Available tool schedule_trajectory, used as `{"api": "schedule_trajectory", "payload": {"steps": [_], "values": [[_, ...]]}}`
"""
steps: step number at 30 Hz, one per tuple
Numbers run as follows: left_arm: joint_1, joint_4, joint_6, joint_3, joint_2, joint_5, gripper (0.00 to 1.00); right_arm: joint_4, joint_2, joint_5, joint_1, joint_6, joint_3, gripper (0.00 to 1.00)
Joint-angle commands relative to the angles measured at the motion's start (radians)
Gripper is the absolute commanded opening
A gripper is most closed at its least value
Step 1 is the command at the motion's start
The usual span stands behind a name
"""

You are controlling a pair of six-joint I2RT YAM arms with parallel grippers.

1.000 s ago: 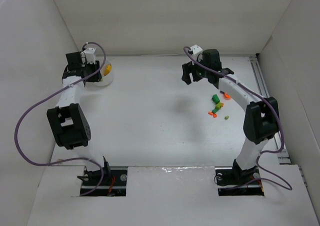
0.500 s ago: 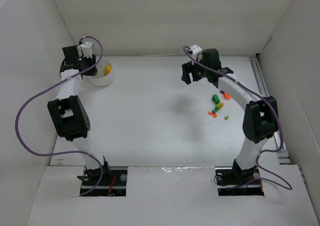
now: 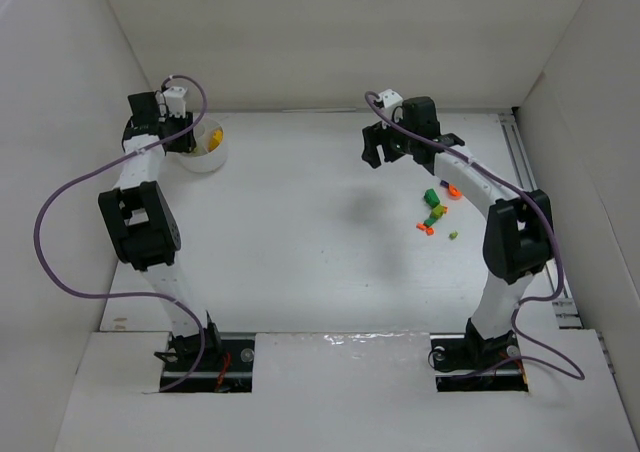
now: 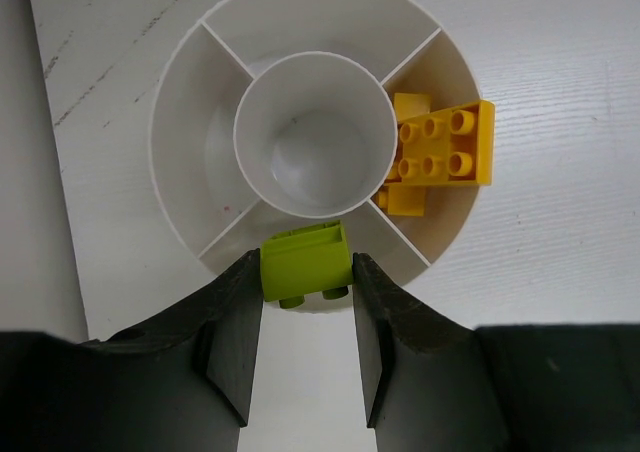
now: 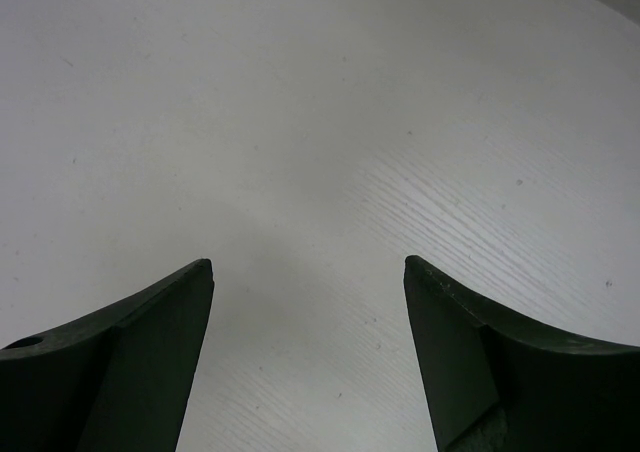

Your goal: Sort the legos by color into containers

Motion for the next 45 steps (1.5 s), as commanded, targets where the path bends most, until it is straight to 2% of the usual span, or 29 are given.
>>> {"api": "schedule_trajectory", "payload": {"steps": [1,5,8,9,11,19,23,25,30,33,36,37,38,45], "values": [[0.008,-0.004,0.011,0.058,-0.006,0.014,0.05,0.014,0.003,-0.016,-0.004,0.008,0.044,0.82],[0.008,-0.014,0.011,0.058,0.003,0.014,0.13,0.014,0.003,-0.007,-0.004,0.008,0.044,0.82],[0.008,-0.014,0.011,0.048,-0.008,0.014,0.25,0.014,0.003,-0.007,-0.004,0.008,0.044,0.82],[0.008,-0.005,0.002,0.038,-0.008,0.005,0.33,0.014,0.003,-0.007,-0.004,0.008,0.044,0.83],[0.008,0.006,0.002,0.029,-0.02,0.005,0.4,0.014,0.003,-0.007,-0.004,0.008,0.044,0.83],[0.018,0.029,-0.016,0.064,-0.06,0.016,0.57,0.005,-0.045,0.002,-0.035,-0.017,-0.029,0.83],[0.018,0.074,-0.061,0.076,-0.135,0.068,0.58,-0.067,-0.121,-0.01,-0.107,-0.07,-0.103,0.78],[0.007,0.116,-0.09,0.033,-0.176,0.108,0.59,-0.13,-0.155,-0.03,-0.168,-0.11,-0.161,0.75],[-0.094,0.156,-0.07,-0.047,-0.278,0.134,0.61,-0.268,-0.259,-0.064,-0.289,-0.285,-0.278,0.6],[-0.148,0.171,-0.058,-0.105,-0.317,0.134,0.61,-0.308,-0.293,-0.006,-0.329,-0.323,-0.335,0.57],[-0.166,0.196,-0.069,-0.143,-0.333,0.125,0.61,-0.327,-0.306,0.037,-0.329,-0.323,-0.358,0.62],[-0.179,0.205,-0.078,-0.155,-0.333,0.125,0.61,-0.327,-0.315,0.037,-0.329,-0.323,-0.37,0.72],[-0.179,0.205,-0.078,-0.156,-0.333,0.125,0.61,-0.327,-0.315,0.037,-0.329,-0.323,-0.379,0.74],[-0.179,0.205,-0.11,-0.156,-0.333,0.125,0.65,-0.293,-0.286,0.047,-0.329,-0.333,-0.433,0.75]]}}
